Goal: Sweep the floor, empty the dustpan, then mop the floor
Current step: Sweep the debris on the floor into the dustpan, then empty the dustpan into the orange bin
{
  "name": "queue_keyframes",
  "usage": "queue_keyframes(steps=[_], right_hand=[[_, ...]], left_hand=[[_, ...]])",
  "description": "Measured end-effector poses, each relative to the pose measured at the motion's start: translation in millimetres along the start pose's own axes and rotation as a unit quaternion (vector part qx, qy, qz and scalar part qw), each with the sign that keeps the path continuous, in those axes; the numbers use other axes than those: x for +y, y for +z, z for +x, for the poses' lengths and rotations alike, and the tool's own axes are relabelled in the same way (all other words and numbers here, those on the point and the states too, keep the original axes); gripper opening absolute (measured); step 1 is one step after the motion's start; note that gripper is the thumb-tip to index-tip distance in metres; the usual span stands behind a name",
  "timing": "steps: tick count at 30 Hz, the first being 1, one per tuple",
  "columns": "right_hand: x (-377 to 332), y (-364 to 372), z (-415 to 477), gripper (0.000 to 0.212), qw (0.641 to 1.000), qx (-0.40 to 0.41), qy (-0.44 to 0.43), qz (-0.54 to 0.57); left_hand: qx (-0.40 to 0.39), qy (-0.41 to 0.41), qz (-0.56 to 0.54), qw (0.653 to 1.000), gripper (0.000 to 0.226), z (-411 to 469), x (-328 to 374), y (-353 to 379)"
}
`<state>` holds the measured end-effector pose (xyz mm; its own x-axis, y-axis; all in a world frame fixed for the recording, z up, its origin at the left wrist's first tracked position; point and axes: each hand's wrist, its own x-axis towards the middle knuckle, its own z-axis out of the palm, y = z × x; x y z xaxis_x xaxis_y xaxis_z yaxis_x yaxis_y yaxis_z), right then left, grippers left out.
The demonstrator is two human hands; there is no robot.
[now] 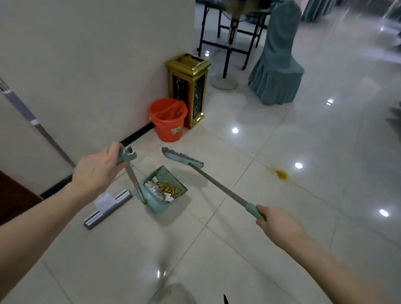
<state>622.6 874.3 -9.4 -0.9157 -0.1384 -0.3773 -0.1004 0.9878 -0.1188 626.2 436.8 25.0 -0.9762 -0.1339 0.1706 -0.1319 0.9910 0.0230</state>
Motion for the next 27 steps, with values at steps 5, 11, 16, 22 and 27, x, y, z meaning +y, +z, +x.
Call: queue_keyframes(steps=[5, 11, 16, 22, 27], right_hand=[[-11, -50, 81, 0.022, 0.999, 0.035, -0.02, -0.01], [-8, -113, 195, 0.022, 0.997, 0.049, -0.065, -0.004], [1, -167, 308, 0.035, 0.992, 0.055, -0.112, -0.033], [30, -240, 430, 0.038, 0.985, 0.068, -0.15, -0.062], [29, -281, 500, 0.036, 0.978, 0.052, -0.176, -0.095]], left_hand=[[0.003, -0.001, 0.018, 1.0, 0.031, 103, -21, -15], [0.05, 0.016, 0.066, 0.996, 0.031, 229, -23, -39], [0.084, 0.037, 0.107, 0.99, 0.028, 333, -6, -44], [0.086, 0.093, 0.162, 0.979, 0.026, 451, 38, -46], [0.068, 0.126, 0.209, 0.967, 0.027, 540, 59, -27]])
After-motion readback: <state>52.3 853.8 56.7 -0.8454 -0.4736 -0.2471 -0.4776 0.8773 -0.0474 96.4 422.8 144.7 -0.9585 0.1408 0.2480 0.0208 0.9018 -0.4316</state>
